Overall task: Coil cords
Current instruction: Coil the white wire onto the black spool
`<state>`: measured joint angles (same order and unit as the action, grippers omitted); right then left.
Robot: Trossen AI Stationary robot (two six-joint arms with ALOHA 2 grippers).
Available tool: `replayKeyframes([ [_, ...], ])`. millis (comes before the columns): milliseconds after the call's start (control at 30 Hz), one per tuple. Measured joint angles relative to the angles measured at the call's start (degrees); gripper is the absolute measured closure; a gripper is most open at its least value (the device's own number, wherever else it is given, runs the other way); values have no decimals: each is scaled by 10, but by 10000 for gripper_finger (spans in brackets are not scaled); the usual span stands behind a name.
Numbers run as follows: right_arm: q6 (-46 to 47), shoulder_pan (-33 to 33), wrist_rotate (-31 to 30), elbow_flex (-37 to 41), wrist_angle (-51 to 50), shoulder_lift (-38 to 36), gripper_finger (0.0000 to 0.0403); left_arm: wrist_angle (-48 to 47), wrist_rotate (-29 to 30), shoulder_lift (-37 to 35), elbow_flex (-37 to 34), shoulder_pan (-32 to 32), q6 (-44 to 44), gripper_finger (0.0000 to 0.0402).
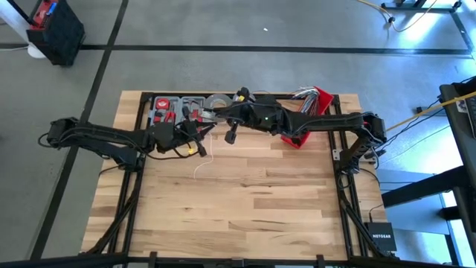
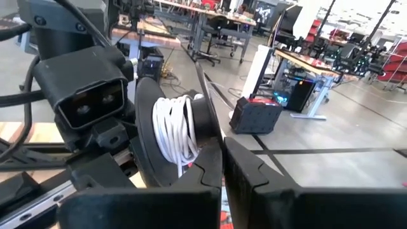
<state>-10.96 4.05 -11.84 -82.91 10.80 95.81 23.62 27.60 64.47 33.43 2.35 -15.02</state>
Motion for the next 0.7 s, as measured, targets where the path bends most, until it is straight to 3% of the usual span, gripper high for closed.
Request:
replayKeyframes([
  [500, -11, 0, -8, -22, -99, -50, 397, 33, 5, -5, -7, -15, -8, 395],
  [700, -13, 0, -18, -18, -101, -45, 397, 21, 4, -4, -3, -11, -10, 353],
])
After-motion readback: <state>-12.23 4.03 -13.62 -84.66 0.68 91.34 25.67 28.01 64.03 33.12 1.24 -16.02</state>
